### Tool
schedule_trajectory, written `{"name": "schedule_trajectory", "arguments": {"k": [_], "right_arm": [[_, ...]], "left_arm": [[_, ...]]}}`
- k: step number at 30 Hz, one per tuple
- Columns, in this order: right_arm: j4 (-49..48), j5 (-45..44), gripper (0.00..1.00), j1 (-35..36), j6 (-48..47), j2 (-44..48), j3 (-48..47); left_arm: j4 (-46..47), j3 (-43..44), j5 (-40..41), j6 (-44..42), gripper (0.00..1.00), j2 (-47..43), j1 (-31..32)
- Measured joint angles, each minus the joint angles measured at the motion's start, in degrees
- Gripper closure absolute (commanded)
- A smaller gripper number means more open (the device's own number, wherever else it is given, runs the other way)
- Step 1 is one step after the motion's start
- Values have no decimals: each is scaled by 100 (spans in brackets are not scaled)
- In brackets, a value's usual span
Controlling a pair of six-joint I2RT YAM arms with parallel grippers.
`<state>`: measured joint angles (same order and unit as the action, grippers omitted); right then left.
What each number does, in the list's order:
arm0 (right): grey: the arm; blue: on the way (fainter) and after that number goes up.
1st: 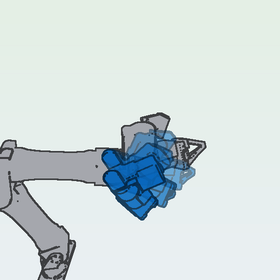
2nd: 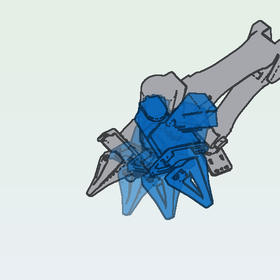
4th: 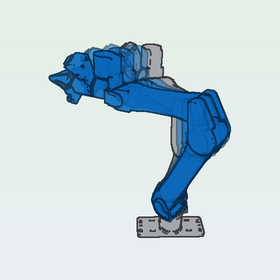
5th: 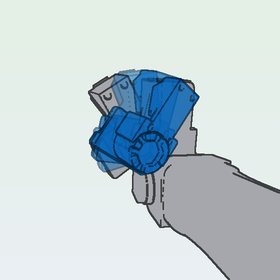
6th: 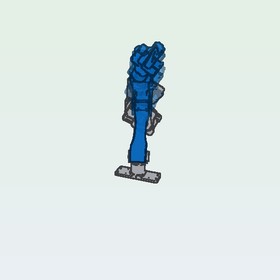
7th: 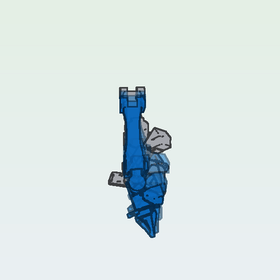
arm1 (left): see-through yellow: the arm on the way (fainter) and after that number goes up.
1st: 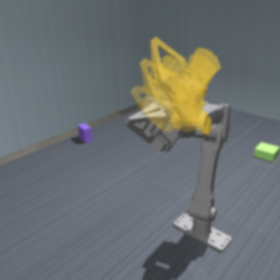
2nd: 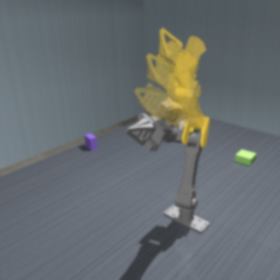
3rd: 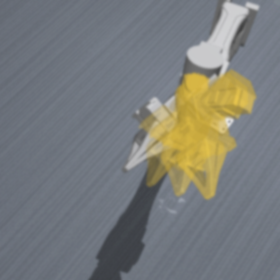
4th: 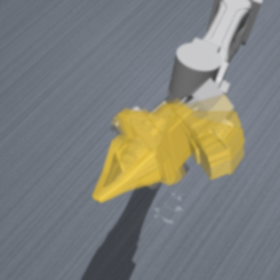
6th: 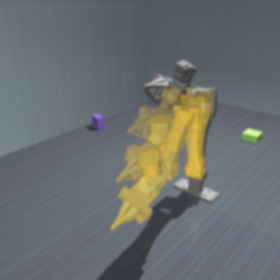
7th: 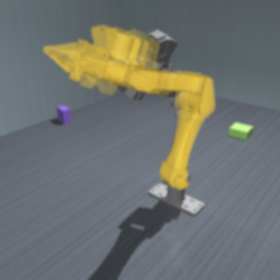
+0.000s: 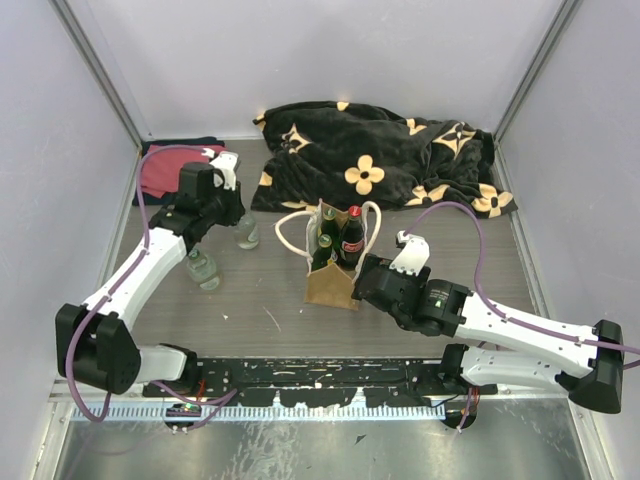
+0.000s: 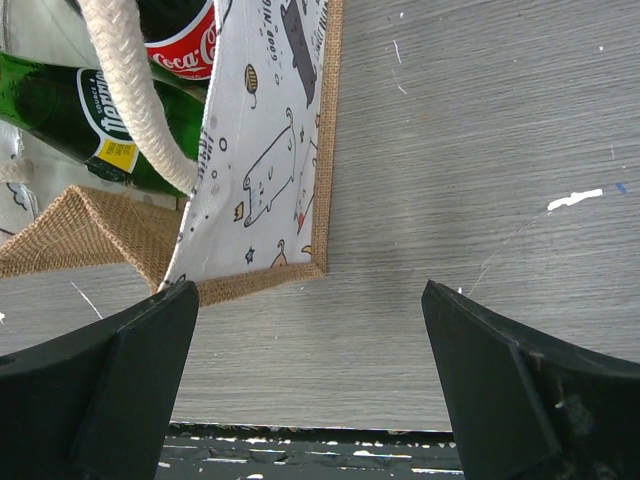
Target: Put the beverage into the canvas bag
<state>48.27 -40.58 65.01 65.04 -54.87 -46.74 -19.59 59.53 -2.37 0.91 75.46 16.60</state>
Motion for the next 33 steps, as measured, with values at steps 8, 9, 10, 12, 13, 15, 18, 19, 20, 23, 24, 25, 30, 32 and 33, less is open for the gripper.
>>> {"name": "schedule_trajectory", "arguments": {"k": [8, 9, 10, 12, 13, 15, 18, 19, 20, 23, 24, 25, 30, 32, 33], "right_arm": [[-24, 22, 0, 0, 0, 2, 52], [-26, 22, 0, 0, 0, 2, 57], [-28, 22, 0, 0, 0, 13, 66], [-28, 22, 0, 0, 0, 37, 81], [-26, 22, 0, 0, 0, 52, 87], [-28, 22, 0, 0, 0, 74, 107], [-26, 26, 0, 0, 0, 105, 146], [-28, 28, 0, 0, 0, 111, 155], [-28, 37, 0, 0, 0, 116, 162], [-28, 44, 0, 0, 0, 146, 173], [-28, 46, 0, 0, 0, 157, 177], [-26, 46, 0, 0, 0, 170, 179], [-26, 46, 0, 0, 0, 227, 203], [-24, 46, 0, 0, 2, 254, 208], [-22, 46, 0, 0, 2, 267, 208]], "left_arm": [[-264, 236, -125, 26, 100, -129, 0], [-319, 308, -146, 37, 100, -129, 0], [-402, 400, -170, 44, 100, -129, 0], [-551, 651, -236, 79, 100, -129, 0], [-638, 804, -280, 92, 100, -129, 0], [-804, 1156, -376, 138, 100, -129, 7], [-997, 1755, -518, 212, 100, -127, 42], [-1045, 1937, -560, 223, 100, -125, 68], [-1106, 2140, -601, 236, 100, -109, 105], [-1187, 2680, -730, 289, 100, -22, 269], [-1217, 2833, -756, 310, 100, 20, 334], [-1263, 3032, -780, 343, 100, 74, 450], [-1443, 3399, -866, 450, 100, 140, 1113], [-1506, 3412, -898, 509, 100, 138, 1410], [-1545, 3410, -911, 533, 100, 138, 1530]]}}
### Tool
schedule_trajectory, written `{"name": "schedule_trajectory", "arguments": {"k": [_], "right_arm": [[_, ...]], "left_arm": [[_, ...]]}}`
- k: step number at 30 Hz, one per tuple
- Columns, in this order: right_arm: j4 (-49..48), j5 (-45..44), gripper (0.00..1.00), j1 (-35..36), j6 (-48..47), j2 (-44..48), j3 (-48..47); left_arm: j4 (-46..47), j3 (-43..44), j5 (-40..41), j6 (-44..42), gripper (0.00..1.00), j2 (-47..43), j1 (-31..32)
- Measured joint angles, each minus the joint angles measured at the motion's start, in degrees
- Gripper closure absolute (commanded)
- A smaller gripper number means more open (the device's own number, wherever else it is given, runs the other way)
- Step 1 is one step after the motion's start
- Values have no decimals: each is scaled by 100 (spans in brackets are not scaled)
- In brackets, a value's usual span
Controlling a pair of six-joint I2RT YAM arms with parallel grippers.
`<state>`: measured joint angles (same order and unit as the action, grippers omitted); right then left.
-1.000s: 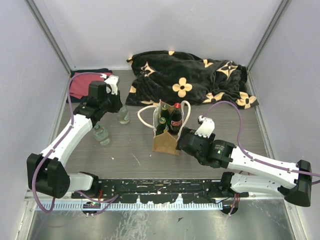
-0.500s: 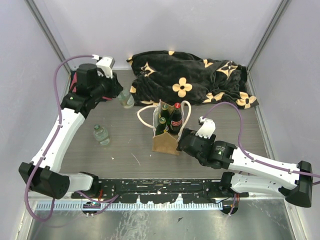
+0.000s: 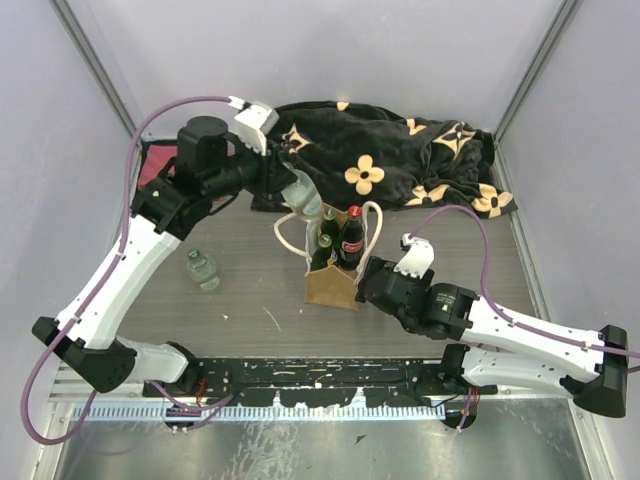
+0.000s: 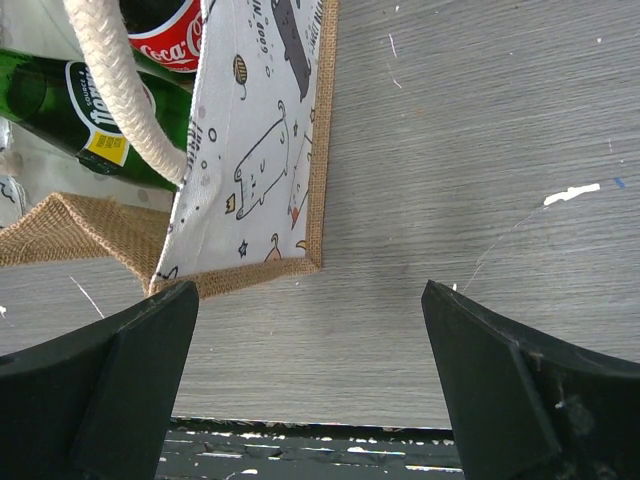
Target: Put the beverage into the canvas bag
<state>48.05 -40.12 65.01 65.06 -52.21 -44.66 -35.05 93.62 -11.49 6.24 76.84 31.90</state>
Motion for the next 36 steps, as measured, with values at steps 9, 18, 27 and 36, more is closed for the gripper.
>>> {"name": "schedule_trajectory", "arguments": {"k": [9, 18, 27, 36], "right_arm": [[92, -13, 0, 0, 4, 203, 0], [168, -52, 0, 0, 20, 313, 0], [350, -133, 0, 0, 70, 538, 0], [426, -170, 0, 0, 109, 577, 0]], "left_arm": [[-260, -236, 46, 133, 100, -17, 994], [-219, -407, 216, 175, 100, 9, 1576], [-48, -601, 348, 240, 100, 365, 1818], [195, -614, 461, 280, 100, 511, 1869]]}}
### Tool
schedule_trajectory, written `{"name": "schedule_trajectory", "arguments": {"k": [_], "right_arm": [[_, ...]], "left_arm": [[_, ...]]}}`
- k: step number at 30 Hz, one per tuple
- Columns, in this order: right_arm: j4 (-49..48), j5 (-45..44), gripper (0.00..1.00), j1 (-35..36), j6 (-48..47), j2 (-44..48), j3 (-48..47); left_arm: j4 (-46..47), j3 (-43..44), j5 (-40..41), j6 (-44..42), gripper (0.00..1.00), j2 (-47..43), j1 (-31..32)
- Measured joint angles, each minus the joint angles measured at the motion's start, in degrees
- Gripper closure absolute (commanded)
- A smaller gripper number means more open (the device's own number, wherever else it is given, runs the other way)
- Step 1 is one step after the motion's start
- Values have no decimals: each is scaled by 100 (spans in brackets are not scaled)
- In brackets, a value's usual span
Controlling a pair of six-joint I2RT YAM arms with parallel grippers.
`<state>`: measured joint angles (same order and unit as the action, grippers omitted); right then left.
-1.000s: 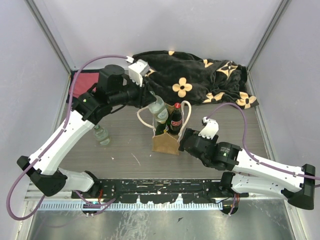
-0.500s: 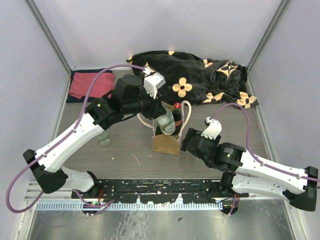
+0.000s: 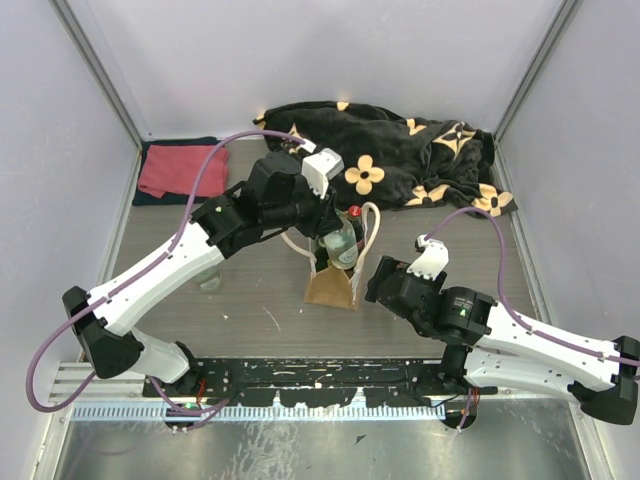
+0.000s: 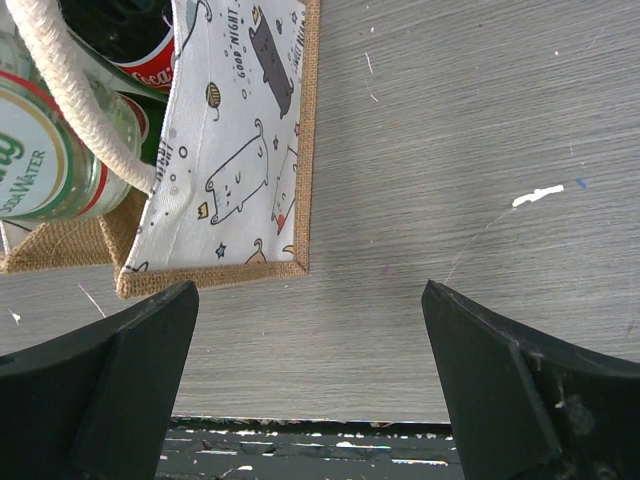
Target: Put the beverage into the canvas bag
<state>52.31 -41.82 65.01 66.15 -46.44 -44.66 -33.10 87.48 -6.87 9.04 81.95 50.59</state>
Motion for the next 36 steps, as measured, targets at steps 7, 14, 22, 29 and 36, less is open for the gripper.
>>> {"name": "schedule_trajectory", "arguments": {"k": [7, 14, 22, 29, 36], "right_arm": [[2, -9, 0, 0, 17, 11, 33], [4, -9, 0, 0, 22, 7, 66], [0, -7, 0, 0, 22, 7, 90], [-4, -7, 0, 0, 22, 4, 129], [-68, -2, 0, 0, 20, -131, 160]], "left_arm": [[142, 7, 70, -2, 100, 129, 11], [55, 243, 151, -59, 100, 214, 17], [-39, 470, 205, -122, 100, 214, 17], [9, 302, 203, -120, 100, 219, 26], [129, -181, 199, -39, 100, 264, 76]]}}
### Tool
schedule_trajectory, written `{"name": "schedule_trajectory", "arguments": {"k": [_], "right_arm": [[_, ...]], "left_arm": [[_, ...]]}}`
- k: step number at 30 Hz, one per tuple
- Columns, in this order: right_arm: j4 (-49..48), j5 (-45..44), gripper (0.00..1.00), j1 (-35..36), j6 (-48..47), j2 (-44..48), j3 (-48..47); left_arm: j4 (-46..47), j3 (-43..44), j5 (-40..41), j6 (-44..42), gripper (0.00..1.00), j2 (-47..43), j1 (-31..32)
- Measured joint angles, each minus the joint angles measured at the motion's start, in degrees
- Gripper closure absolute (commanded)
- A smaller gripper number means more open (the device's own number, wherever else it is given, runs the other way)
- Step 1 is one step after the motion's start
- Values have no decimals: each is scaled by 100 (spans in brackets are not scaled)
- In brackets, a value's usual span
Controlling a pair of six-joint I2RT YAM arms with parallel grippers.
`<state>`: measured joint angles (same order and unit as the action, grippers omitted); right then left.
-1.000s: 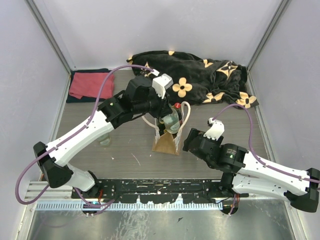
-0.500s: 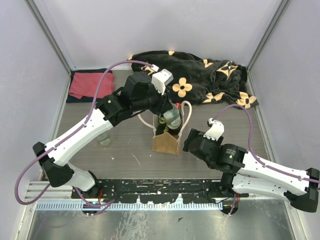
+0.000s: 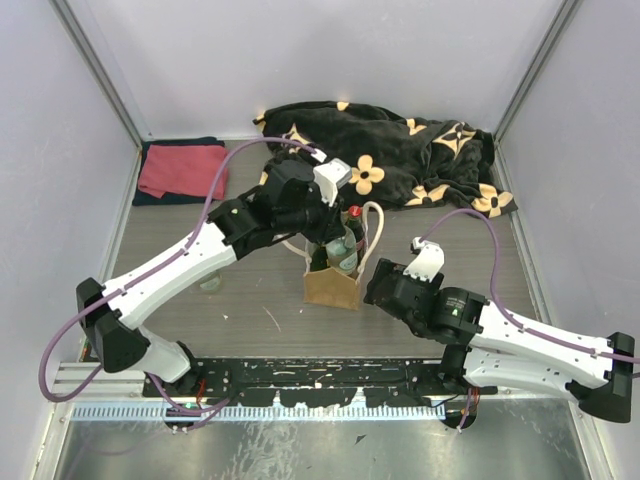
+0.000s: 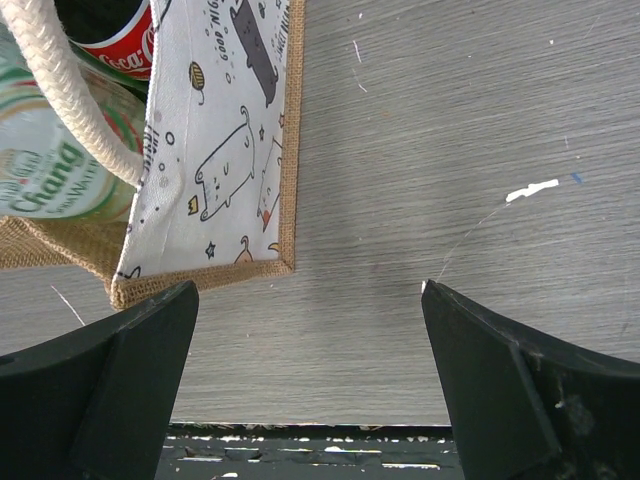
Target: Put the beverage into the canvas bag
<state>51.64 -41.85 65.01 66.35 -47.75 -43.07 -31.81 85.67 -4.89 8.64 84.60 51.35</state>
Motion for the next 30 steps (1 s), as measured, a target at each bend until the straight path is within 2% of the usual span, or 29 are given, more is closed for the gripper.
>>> {"name": "schedule_trajectory", "arguments": {"k": [16, 30], "right_arm": [[-105, 42, 0, -15, -4, -177, 0], [-164, 61, 0, -63, -31, -229, 0]], "left_arm": [[743, -940, 227, 37, 100, 199, 345], [1141, -1095, 678, -498, 100, 616, 710]]}}
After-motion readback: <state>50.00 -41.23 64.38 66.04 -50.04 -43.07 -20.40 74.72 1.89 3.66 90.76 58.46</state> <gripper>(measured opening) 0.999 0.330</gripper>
